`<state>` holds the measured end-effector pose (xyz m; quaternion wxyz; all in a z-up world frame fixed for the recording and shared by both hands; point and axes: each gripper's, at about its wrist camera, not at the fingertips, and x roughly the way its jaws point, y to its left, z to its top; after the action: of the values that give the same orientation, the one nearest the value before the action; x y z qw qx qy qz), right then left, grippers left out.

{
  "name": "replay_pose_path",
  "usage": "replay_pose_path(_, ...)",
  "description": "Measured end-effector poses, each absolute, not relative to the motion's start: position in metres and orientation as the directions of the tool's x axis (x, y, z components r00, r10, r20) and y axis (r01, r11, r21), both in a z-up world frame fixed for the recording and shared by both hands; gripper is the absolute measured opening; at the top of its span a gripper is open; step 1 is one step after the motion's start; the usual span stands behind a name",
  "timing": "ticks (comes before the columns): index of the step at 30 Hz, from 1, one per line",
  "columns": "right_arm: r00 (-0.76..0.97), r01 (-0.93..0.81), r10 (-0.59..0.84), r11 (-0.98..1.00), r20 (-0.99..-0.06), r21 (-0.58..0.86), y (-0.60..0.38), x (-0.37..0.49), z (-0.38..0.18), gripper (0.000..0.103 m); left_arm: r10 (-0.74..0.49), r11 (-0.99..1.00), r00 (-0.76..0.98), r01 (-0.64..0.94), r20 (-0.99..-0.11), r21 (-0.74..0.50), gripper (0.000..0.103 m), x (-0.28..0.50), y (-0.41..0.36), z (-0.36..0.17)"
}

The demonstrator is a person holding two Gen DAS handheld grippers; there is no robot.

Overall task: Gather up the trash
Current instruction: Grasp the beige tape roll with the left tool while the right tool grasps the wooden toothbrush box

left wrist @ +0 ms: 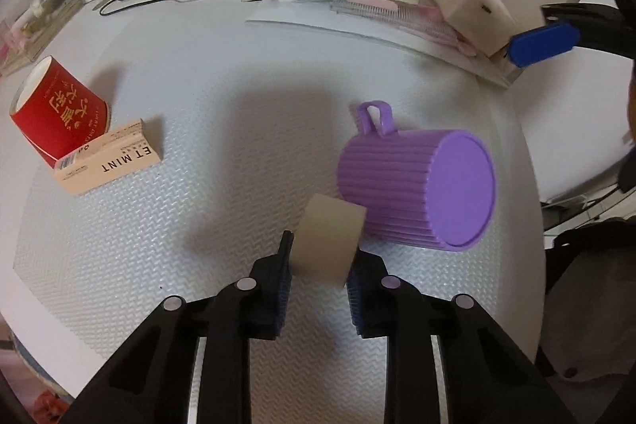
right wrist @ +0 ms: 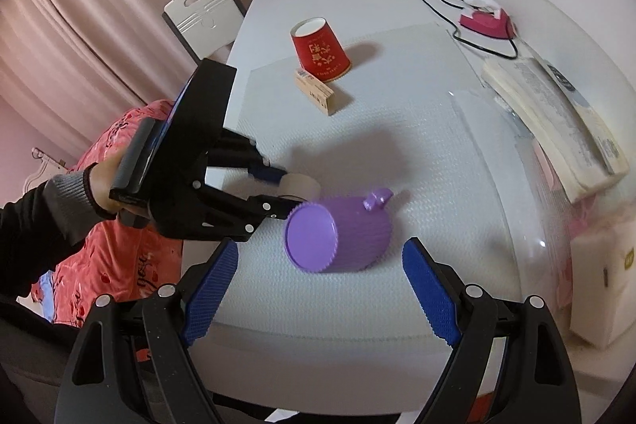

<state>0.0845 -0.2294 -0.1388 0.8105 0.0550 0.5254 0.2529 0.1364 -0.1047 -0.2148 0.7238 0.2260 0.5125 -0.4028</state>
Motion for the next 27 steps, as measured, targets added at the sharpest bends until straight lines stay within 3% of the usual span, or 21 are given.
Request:
replay_pose_path(13,0.241,-0.543,0.538,0.765,-0.808,0.347,-0.179,0.182,-0.140,0.084,-0.320,0.718,0.249,0.694,-0.914,-0.062,0.025,0.167,-0.051,-0.190)
replay_pose_path(25,0.198,-0.624,0.518,0.721,-0.832,0.301,-0.116,0.274,-0.190,0.083,-0.312,0.809,0.298,0.581,-0.902,-0.088,0.025,0.214,-0.009,-0.207)
replay_pose_path(27,0.194,-0.651,0.506,0.707,-0.840,0.275,-0.106,0.279,-0.200,0.071,-0.320,0.810,0.298,0.578,-0.899,-0.097,0.025,0.213,-0.007,-0.209)
